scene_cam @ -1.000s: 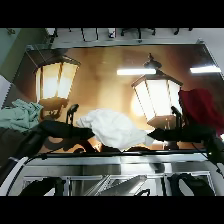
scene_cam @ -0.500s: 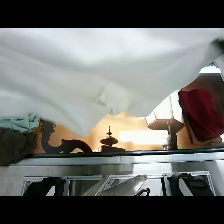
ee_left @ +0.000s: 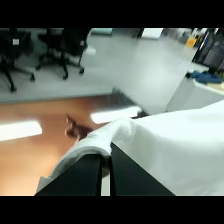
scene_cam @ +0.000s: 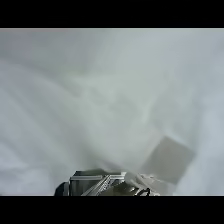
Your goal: Fold the shirts.
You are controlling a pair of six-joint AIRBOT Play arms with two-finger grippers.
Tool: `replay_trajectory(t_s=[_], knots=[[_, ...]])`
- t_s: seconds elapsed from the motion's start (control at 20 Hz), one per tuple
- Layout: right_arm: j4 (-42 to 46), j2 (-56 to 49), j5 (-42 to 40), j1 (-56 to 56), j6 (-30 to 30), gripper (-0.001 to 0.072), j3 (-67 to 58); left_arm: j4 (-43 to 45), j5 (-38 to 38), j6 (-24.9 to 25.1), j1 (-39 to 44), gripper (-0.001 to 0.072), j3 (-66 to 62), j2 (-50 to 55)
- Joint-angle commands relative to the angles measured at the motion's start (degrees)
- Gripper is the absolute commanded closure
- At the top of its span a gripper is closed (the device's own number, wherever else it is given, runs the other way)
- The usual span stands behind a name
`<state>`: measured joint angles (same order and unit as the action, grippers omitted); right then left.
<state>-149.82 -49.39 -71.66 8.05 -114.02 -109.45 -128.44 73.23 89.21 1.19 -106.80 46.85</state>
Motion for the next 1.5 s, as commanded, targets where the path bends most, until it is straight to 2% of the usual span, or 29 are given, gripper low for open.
replay_trajectory(t_s=[0.0,0.1,0.2,0.3,0.4,0.55,0.6,0.65,0.75,0.8,0.85,0.9,1.05,1.25,1.3,1.35,1.45], knots=[[0.2,-9.0,-8.1,-3.0,1.1,0.069,9.4,0.0,0.4,4.1,-0.5,0.069,22.9,0.9],[0.3,-15.1,-5.1,-7.5,-2.4,0.069,21.8,1.6,-3.4,6.3,-0.5,0.069,37.8,4.1],[0.2,-22.7,3.6,-11.4,-5.8,0.069,33.7,1.8,-11.0,10.0,-0.5,0.069,49.7,9.5],[0.0,-32.7,12.6,-13.2,-6.3,0.069,38.9,1.9,-21.0,12.5,-0.5,0.069,57.2,17.0],[-2.7,-41.7,16.5,-13.2,-6.7,0.069,37.8,1.7,-27.3,13.9,-0.8,0.069,58.4,25.2],[-2.8,-48.2,18.8,-13.2,-6.6,0.0686,31.3,1.4,-28.7,14.9,-2.1,0.069,51.3,35.7],[-2.7,-48.5,18.3,-13.1,-6.6,0.0614,29.6,1.4,-28.2,14.9,-2.8,0.069,48.2,38.4],[-2.3,-48.3,17.2,-12.6,-6.4,0.0442,28.2,1.4,-27.6,14.9,-3.5,0.069,45.3,40.5],[-2.1,-46.8,12.2,-9.3,-4.5,0.042,26.1,1.4,-24.4,14.9,-4.6,0.0688,39.5,44.6],[-2.2,-45.3,8.8,-6.9,-3.4,0.042,25.9,1.4,-21.7,14.9,-5.3,0.0539,36.5,46.5],[-1.9,-43.6,4.1,-3.9,-2.4,0.0421,25.9,1.4,-18.0,14.9,-6.0,0.0108,33.4,48.2],[-1.1,-42.0,-0.9,-1.0,-1.4,0.0421,26.0,1.4,-13.8,14.8,-7.1,0.0021,30.4,49.5],[3.0,-34.3,-11.3,5.9,1.4,0.0422,33.3,2.0,-1.7,14.9,-11.2,0.0021,24.7,51.4],[10.5,-15.0,-9.5,8.2,1.4,0.042,59.7,9.4,11.7,14.9,-16.9,0.0021,26.9,50.7],[11.2,-9.6,-8.6,8.0,1.4,0.0352,66.5,10.2,13.3,14.9,-18.1,0.0021,30.0,49.8],[12.3,-5.2,-8.1,7.6,1.5,0.0198,72.0,10.4,14.0,15.2,-19.2,0.0021,33.7,48.8],[16.8,1.4,-7.5,6.5,1.5,0.0179,80.4,10.4,12.4,17.5,-21.1,0.0022,42.7,46.1]])
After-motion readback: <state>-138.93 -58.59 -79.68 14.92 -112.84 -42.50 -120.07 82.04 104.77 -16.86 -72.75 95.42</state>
